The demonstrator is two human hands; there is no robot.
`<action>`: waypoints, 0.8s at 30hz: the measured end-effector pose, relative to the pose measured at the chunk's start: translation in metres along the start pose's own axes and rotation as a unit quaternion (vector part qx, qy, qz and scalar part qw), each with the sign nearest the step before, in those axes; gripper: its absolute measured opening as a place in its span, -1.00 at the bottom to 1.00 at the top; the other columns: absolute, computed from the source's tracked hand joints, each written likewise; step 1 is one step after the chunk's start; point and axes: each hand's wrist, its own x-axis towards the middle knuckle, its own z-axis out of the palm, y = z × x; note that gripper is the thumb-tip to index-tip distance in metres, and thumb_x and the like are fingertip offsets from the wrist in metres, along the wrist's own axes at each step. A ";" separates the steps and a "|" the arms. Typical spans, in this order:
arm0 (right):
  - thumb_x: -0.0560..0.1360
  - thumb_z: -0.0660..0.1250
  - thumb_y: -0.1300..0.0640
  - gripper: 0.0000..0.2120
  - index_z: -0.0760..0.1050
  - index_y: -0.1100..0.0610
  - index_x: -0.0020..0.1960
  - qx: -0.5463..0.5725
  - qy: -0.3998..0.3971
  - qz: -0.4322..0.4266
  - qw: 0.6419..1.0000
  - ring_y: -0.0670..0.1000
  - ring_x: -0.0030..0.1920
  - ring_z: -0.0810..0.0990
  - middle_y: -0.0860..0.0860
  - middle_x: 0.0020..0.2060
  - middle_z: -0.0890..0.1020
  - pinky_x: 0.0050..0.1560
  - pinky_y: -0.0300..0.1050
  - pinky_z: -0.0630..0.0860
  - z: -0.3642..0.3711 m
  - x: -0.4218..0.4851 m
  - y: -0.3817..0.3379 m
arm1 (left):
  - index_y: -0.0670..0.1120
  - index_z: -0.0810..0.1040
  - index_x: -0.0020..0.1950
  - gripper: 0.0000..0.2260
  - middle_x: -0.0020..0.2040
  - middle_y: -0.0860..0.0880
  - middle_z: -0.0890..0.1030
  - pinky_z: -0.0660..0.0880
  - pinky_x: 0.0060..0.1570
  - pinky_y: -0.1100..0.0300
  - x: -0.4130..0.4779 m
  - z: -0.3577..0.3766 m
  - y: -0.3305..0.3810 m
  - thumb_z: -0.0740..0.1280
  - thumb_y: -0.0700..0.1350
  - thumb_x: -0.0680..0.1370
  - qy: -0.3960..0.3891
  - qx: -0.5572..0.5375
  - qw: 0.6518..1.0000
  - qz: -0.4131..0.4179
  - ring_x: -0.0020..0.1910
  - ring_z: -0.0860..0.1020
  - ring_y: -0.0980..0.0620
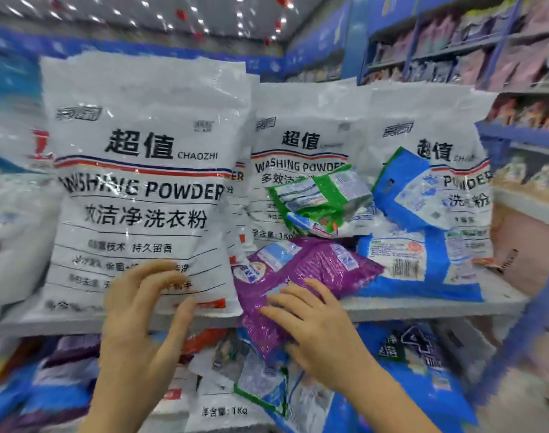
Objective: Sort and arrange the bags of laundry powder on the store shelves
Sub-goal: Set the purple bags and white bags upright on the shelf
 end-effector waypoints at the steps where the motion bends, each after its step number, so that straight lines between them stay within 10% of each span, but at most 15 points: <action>1: 0.17 0.50 0.13 -0.65 0.66 -0.02 -0.04 0.023 0.035 -0.005 0.999 -0.08 -0.04 0.65 -0.14 -0.06 0.68 0.08 -0.01 0.56 0.003 0.003 0.003 | -0.02 0.54 0.10 -0.74 0.18 0.05 0.44 0.25 0.28 0.21 0.002 -0.001 -0.004 0.24 0.05 0.48 0.006 0.053 0.998 0.020 0.23 0.38 0.07; 4: 0.24 0.38 0.24 -0.79 0.67 0.04 -0.18 0.089 0.092 0.015 0.992 -0.10 -0.24 0.65 -0.13 -0.25 0.69 -0.16 -0.20 0.58 0.002 0.008 0.009 | -0.10 0.48 0.28 -0.52 0.38 -0.22 0.36 0.12 0.35 -0.26 0.004 -0.002 -0.017 0.13 0.18 0.53 -0.018 0.207 0.978 0.023 0.39 0.25 -0.24; 9: 0.38 0.31 0.27 -0.78 0.66 0.05 -0.08 0.208 0.161 0.146 0.954 -0.10 -0.18 0.66 -0.09 -0.19 0.70 -0.14 -0.22 0.58 -0.015 0.009 0.021 | 0.00 0.28 0.41 -0.44 0.46 -0.24 0.26 0.13 0.26 -0.48 0.006 0.006 -0.036 -0.12 0.30 0.58 -0.062 0.262 0.963 0.030 0.44 0.15 -0.25; 13: 0.54 0.27 0.24 -0.70 0.55 -0.16 -0.17 0.355 0.250 0.273 0.858 -0.25 -0.29 0.59 -0.24 -0.31 0.66 -0.27 -0.39 0.47 -0.050 0.027 0.045 | -0.01 0.26 0.41 -0.46 0.46 -0.25 0.27 0.15 0.24 -0.50 0.006 0.010 -0.040 -0.13 0.28 0.60 -0.048 0.276 0.959 0.040 0.43 0.15 -0.24; 15: 0.56 0.27 0.17 -0.75 0.57 0.01 -0.27 0.407 0.271 0.309 0.816 -0.11 -0.30 0.58 -0.06 -0.34 0.66 -0.23 -0.14 0.52 -0.068 0.046 0.058 | 0.00 0.27 0.42 -0.46 0.46 -0.26 0.28 0.13 0.24 -0.49 0.007 0.010 -0.039 -0.14 0.27 0.60 -0.045 0.269 0.961 0.035 0.44 0.14 -0.23; 24: 0.58 0.25 0.18 -0.77 0.56 0.10 -0.24 0.511 0.318 0.362 0.712 -0.02 -0.27 0.62 -0.06 -0.37 0.66 -0.08 -0.02 0.57 -0.133 0.115 0.083 | -0.05 0.29 0.42 -0.50 0.46 -0.23 0.28 0.02 0.42 -0.18 0.005 0.008 -0.024 -0.02 0.20 0.61 -0.020 0.187 0.979 0.082 0.45 0.18 -0.21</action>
